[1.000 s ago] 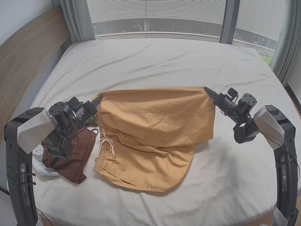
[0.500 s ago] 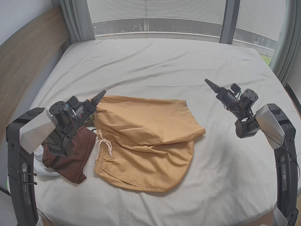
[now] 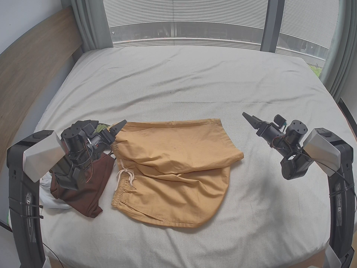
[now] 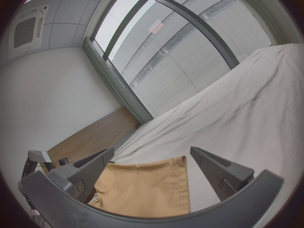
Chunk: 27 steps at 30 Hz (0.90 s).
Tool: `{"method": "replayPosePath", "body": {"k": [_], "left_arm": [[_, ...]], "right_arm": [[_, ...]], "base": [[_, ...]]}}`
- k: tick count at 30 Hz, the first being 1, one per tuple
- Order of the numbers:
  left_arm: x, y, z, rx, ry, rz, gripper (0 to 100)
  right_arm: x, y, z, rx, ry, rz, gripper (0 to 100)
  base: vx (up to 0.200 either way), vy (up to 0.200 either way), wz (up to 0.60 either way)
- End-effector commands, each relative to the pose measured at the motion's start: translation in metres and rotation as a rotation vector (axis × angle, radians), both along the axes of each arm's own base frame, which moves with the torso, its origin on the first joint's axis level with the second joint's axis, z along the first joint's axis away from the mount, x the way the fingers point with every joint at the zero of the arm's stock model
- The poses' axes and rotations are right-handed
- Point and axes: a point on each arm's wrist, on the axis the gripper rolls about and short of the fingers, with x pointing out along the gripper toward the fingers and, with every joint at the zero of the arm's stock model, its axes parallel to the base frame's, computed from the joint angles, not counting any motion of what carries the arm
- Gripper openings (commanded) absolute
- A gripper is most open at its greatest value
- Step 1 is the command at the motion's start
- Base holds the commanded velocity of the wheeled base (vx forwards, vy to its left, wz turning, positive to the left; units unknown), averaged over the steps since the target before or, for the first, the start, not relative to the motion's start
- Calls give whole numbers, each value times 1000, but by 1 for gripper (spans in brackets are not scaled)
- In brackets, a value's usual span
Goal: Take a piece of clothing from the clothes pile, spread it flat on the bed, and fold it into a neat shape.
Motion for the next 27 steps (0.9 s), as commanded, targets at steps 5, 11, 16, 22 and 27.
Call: {"method": "replayPosePath", "body": {"k": [5,11,16,22,27], "left_arm": [[-20,13,16,51,58,28,100],[-43,17,18,82,93,33,100],[-67,19,26,98,85,10,100],[-81,13,21,128,88,-44,100],[-85,-2,14,155,80,-91,100]], "right_arm": [[-31,3,-11,-68,63,-56,100],[-42,7,-26,-98,124,-119,100],[-60,18,-38,-118,201,-109,100],[-71,30,-52,-136,261,-74,100],[-73,36,-67,-145,298,-57,100]], "base": [[0,0,0],[0,0,0],[0,0,0],[0,0,0],[0,0,0]]}}
